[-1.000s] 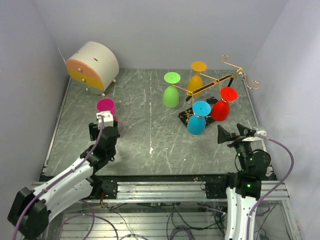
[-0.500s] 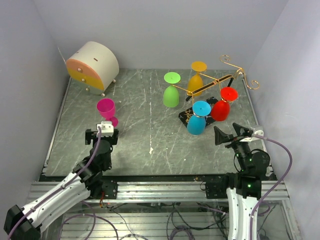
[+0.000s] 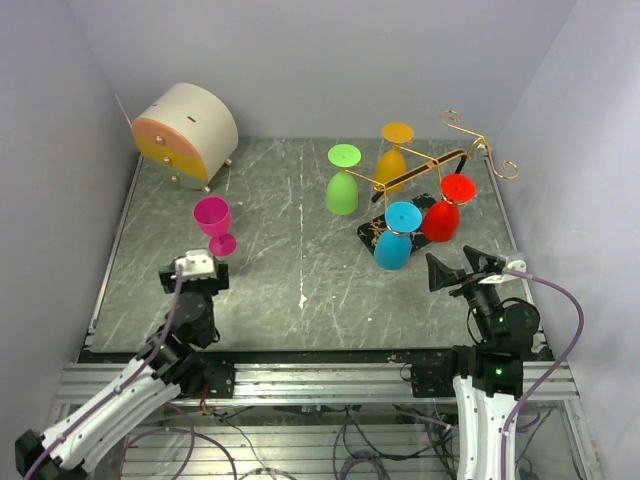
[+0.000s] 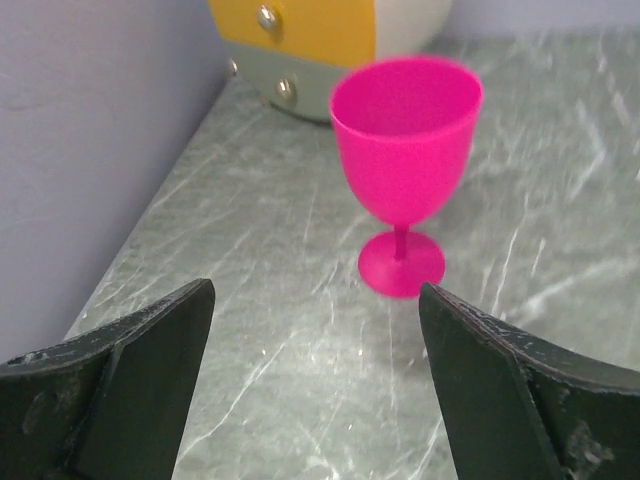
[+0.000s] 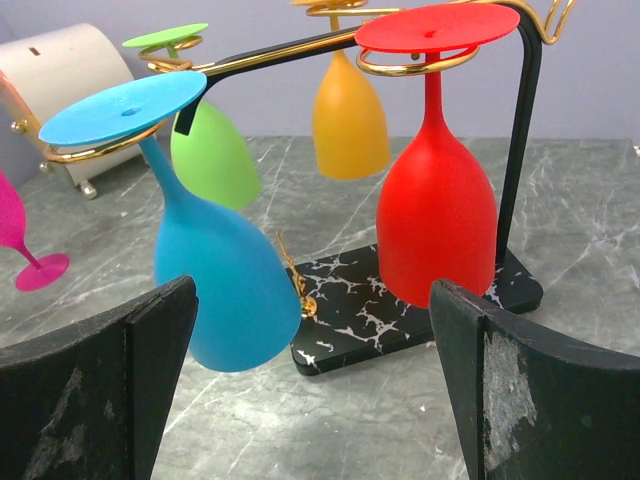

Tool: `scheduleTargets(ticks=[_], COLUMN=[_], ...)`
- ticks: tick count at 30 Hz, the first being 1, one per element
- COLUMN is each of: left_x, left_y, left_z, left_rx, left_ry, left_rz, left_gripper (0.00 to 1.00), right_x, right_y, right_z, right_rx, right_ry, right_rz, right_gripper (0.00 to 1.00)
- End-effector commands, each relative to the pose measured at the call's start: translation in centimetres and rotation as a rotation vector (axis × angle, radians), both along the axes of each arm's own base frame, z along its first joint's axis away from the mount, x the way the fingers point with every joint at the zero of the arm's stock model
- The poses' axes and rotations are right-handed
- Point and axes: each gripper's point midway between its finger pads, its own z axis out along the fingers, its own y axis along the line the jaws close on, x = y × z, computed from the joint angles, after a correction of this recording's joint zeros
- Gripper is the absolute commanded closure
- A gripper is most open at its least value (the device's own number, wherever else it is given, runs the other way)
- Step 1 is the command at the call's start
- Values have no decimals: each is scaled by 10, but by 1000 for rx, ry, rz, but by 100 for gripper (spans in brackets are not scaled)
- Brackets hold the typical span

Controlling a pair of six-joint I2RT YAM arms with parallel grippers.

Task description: Take the wine glass off the wine glass rack

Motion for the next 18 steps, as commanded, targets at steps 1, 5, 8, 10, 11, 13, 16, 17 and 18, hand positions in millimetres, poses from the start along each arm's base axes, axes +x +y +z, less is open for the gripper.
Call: scheduleTargets(ticks=[1,5,8,10,11,13,16,17,18], left_x=[14,18,17,19,21,27,35,37,37], left_y=[-17,-23,-28,-29,-34,-47,-41,-39,-38], left_z=[-17,-26,-26,-32,-39,-56,-64,-67,-67], left_rx=[45,72,76,85,100,179,210,214,214], left_ry=[118,150,137,136,159,230,294,309,310], left_rz=[-3,-24,-75,-70,-96,-148,-43,-15,1], left_gripper=[6,6,6,6,6,6,6,6,6], right_x=[-5,-6,-5,-5,-5,-5,-5,-5,-5], right_y=[4,4,4,4,4,4,5,5,5], right_z=[15,16,15,16,16,16,17,16,16], right_rx=[-4,-3,-3,-4,-5,-5,-9,-7,-8], right_ry=[-46,-47,-48,-51,-52,-52,-56,-54,-54], right_rz=[17,17,16,14,17,17,23,21,21], right_gripper=[0,0,0,0,0,0,0,0,0])
